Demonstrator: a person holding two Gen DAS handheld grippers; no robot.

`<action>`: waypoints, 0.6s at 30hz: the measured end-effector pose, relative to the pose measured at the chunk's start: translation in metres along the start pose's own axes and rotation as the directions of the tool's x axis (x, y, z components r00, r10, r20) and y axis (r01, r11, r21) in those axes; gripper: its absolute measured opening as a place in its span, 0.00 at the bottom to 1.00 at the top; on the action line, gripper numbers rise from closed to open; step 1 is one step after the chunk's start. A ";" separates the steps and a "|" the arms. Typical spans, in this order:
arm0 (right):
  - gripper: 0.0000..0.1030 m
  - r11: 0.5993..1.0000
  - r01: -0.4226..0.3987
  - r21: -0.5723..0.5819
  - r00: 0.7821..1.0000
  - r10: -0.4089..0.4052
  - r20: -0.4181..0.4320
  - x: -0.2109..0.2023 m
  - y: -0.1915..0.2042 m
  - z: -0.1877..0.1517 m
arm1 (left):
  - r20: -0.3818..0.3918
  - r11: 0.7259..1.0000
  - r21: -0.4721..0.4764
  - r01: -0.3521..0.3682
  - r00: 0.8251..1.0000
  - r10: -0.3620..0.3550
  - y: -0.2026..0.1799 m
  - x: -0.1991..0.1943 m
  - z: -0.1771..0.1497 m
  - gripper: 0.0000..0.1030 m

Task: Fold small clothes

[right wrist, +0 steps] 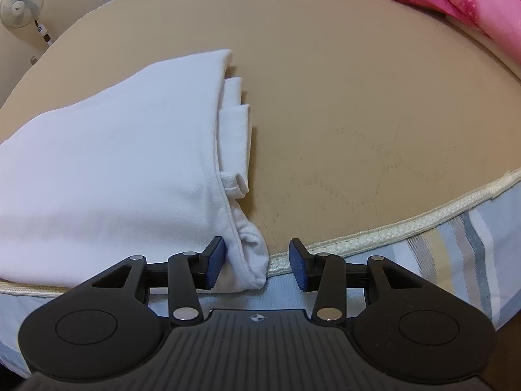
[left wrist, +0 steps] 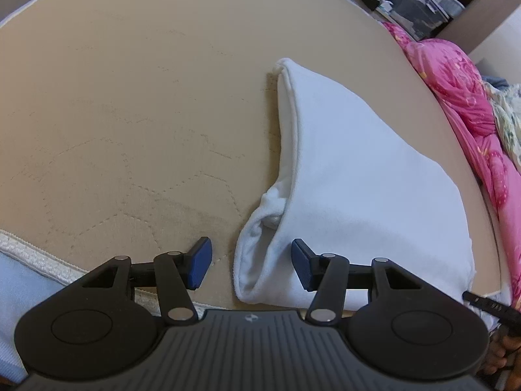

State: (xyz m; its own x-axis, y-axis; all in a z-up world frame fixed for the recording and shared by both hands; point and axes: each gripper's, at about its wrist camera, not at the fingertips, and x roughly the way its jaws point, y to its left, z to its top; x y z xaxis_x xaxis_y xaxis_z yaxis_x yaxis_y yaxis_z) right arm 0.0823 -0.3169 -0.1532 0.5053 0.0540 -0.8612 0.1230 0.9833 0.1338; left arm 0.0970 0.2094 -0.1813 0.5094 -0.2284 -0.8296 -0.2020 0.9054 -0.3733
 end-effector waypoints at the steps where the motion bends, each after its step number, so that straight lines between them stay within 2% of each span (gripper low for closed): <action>1: 0.43 1.000 -0.001 0.001 1.000 0.000 0.013 -0.003 0.001 0.001 | 0.005 1.000 0.003 -0.002 1.000 0.002 0.000 0.000 -0.002 0.57; 5: 0.43 1.000 -0.010 -0.025 0.986 0.014 0.165 -0.036 0.006 0.012 | 0.022 1.000 -0.007 0.001 1.000 -0.001 0.001 0.000 -0.007 0.57; 7: 0.44 0.999 -0.031 -0.040 0.968 0.040 0.248 -0.059 0.007 0.018 | 0.034 1.000 -0.011 0.003 0.999 -0.003 0.001 0.000 -0.008 0.57; 10: 0.48 0.994 -0.094 -0.060 0.928 0.109 0.357 -0.088 0.007 0.018 | 0.049 1.000 -0.002 -0.006 0.999 0.006 -0.001 0.000 -0.010 0.57; 12: 0.49 0.993 -0.107 -0.054 0.915 0.120 0.384 -0.094 0.008 0.013 | 0.054 1.000 0.006 -0.011 0.998 0.011 -0.002 -0.002 -0.012 0.57; 16: 0.49 0.992 -0.123 -0.015 0.927 0.120 0.357 -0.079 0.014 0.012 | 0.059 1.000 -0.006 -0.007 0.998 0.007 -0.001 -0.004 -0.013 0.57; 18: 0.49 0.994 -0.105 -0.027 0.928 0.107 0.356 -0.072 0.022 0.013 | 0.061 1.000 -0.019 -0.001 0.998 0.002 0.000 -0.005 -0.015 0.57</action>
State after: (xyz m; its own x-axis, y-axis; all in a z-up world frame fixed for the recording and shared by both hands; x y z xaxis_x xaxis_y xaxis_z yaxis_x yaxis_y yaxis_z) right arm 0.0598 -0.3010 -0.0817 0.7862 0.0940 -0.6108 0.0466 0.9765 0.2103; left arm 0.0819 0.2054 -0.1829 0.5588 -0.2042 -0.8038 -0.2188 0.8986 -0.3804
